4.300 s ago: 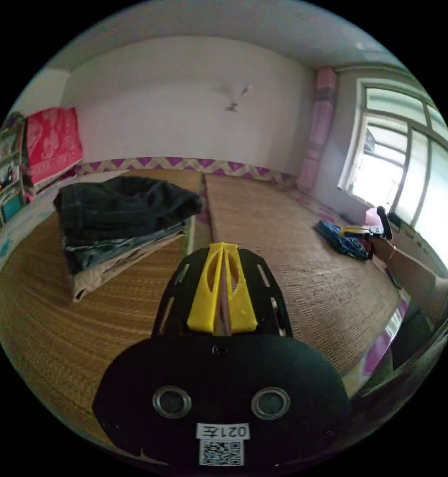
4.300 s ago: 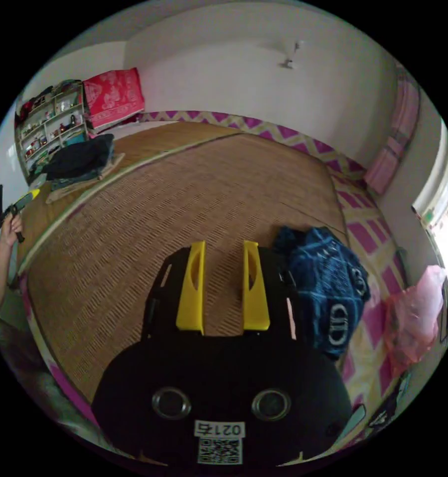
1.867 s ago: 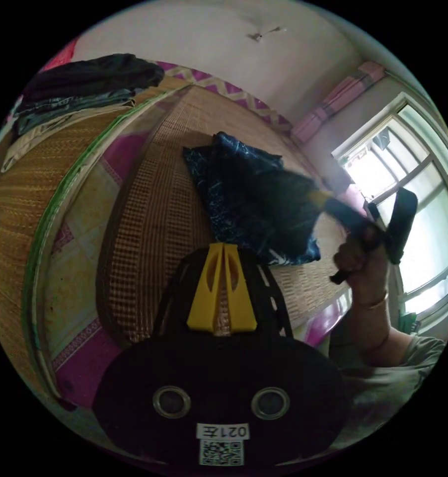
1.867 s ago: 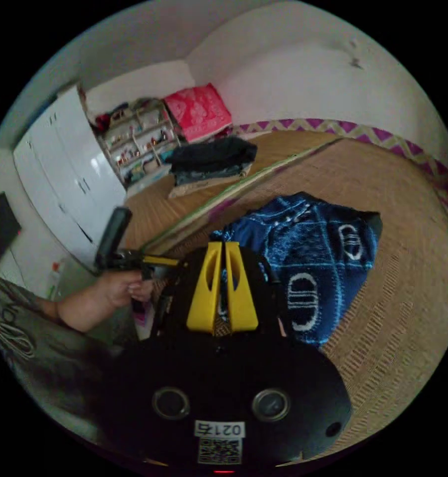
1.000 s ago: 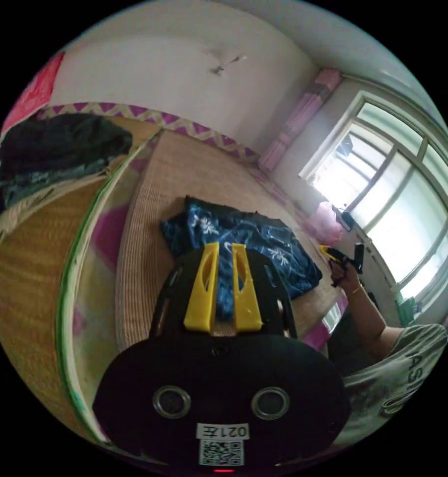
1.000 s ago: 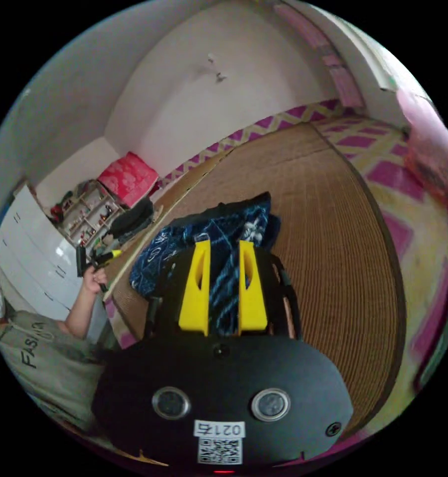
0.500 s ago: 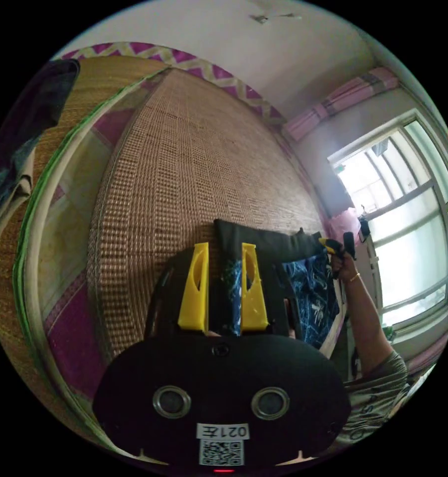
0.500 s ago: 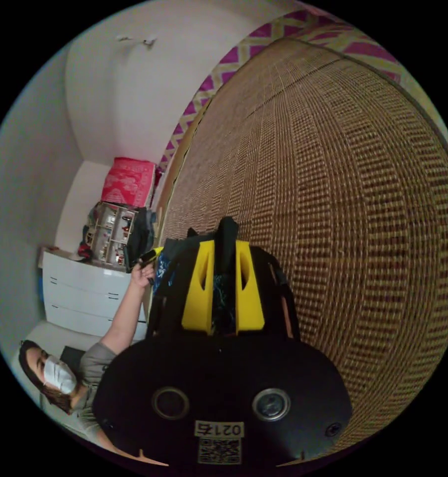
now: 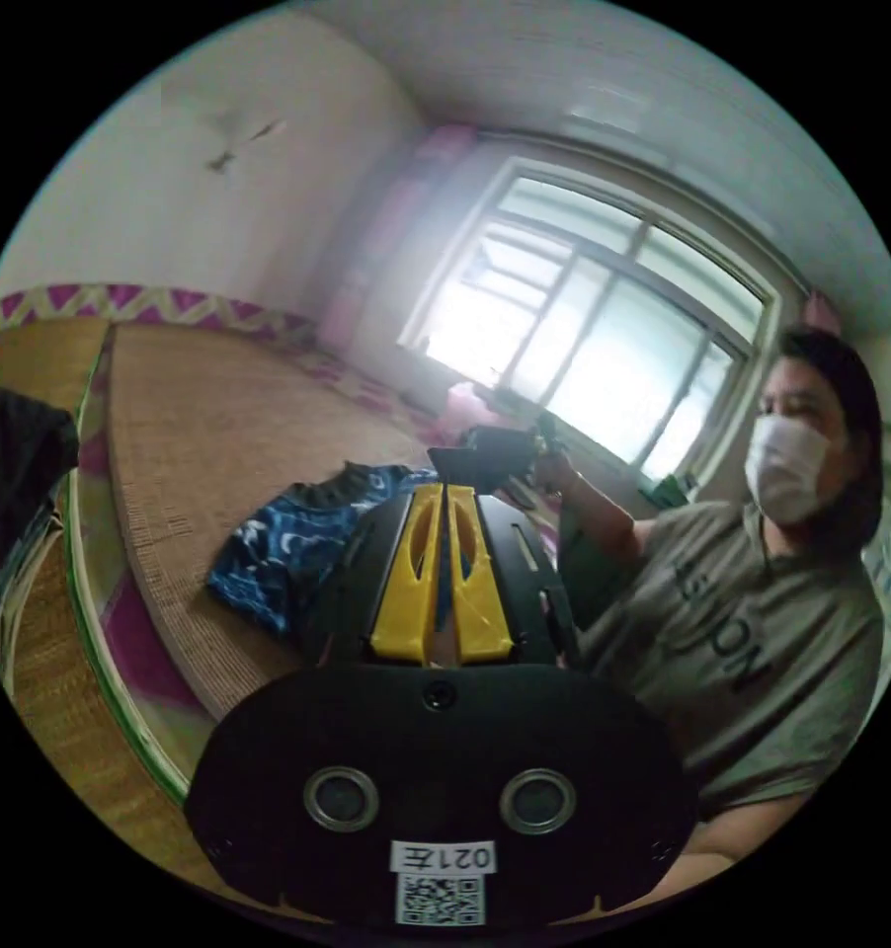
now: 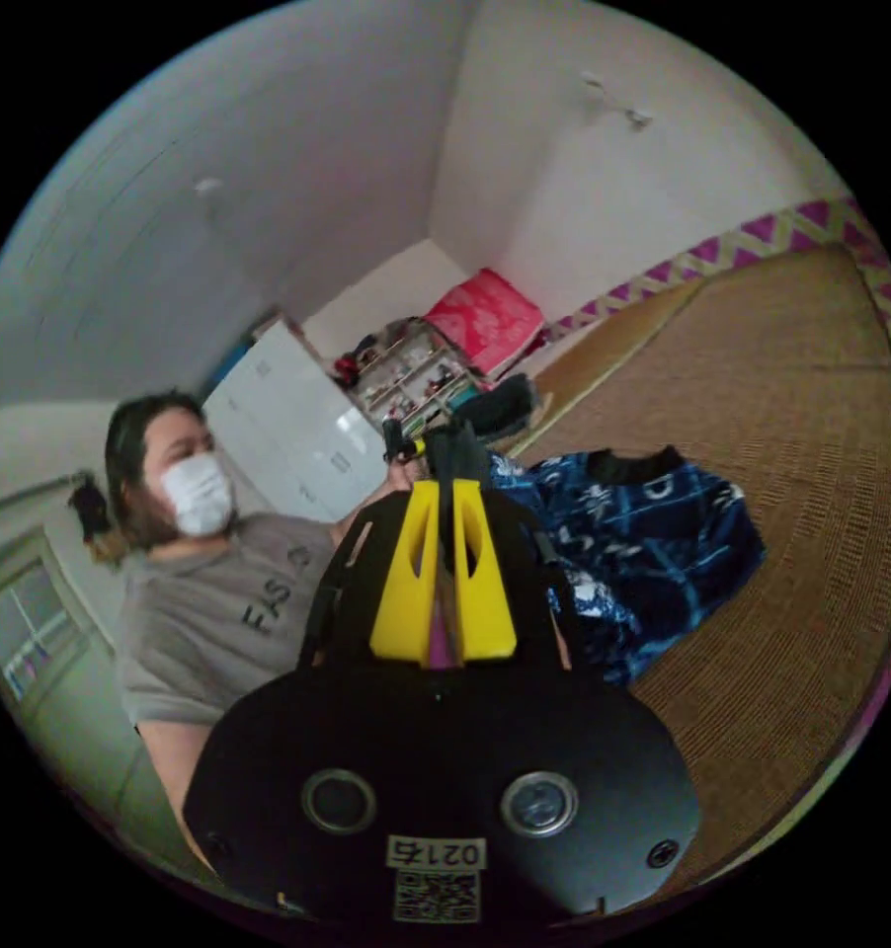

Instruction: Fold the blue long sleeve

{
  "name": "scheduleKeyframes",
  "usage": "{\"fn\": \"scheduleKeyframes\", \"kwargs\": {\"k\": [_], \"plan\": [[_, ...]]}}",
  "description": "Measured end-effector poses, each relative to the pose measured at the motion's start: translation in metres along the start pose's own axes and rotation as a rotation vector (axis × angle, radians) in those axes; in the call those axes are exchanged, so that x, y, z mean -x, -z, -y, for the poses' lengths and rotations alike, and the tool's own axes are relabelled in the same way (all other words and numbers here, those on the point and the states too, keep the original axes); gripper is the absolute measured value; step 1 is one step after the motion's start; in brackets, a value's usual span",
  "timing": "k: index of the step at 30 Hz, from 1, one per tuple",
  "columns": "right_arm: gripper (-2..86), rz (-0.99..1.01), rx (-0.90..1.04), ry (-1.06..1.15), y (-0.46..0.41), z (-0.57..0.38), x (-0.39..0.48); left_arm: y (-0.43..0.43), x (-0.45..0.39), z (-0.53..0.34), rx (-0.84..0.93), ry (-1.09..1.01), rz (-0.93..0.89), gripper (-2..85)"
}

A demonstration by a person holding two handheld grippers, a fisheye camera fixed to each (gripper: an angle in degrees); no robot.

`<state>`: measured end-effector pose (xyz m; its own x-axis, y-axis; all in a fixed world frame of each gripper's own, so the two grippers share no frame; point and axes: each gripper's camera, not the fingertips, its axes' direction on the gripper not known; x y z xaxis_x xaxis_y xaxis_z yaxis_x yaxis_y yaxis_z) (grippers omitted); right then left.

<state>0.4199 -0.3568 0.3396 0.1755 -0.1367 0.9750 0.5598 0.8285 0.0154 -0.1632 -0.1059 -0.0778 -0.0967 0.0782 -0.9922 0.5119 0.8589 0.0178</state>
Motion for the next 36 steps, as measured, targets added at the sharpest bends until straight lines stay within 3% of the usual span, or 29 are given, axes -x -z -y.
{"fn": "scheduleKeyframes", "kwargs": {"k": [6, 12, 16, 19, 25, 30, 36], "plan": [[0.9, -0.042, 0.196, 0.044, -0.045, -0.142, 0.117, 0.018, -0.115, -0.123, 0.122, -0.015, -0.055, -1.0], [2.2, -0.102, 0.259, -0.136, -0.090, -0.264, 0.108, -0.033, -0.112, -0.235, 0.330, 0.198, -0.092, -0.9], [5.2, -0.036, 0.214, -0.169, -0.090, -0.288, 0.096, -0.050, -0.086, -0.267, 0.436, 0.288, -0.127, -0.9], [7.6, -0.037, 0.200, -0.033, -0.079, -0.258, 0.119, -0.032, -0.092, -0.242, 0.377, 0.152, -0.126, -0.6], [9.4, -0.362, 0.145, 0.106, -0.105, -0.131, 0.108, -0.028, -0.048, -0.149, 0.207, 0.018, 0.225, 3.4], [11.4, -0.698, 0.236, 0.139, -0.205, -0.018, 0.020, -0.086, 0.081, -0.082, 0.163, 0.124, 0.406, 7.5], [12.9, -0.874, 0.324, -0.062, -0.214, 0.076, -0.134, -0.125, 0.254, -0.038, 0.286, 0.230, 0.604, 12.3]]}}
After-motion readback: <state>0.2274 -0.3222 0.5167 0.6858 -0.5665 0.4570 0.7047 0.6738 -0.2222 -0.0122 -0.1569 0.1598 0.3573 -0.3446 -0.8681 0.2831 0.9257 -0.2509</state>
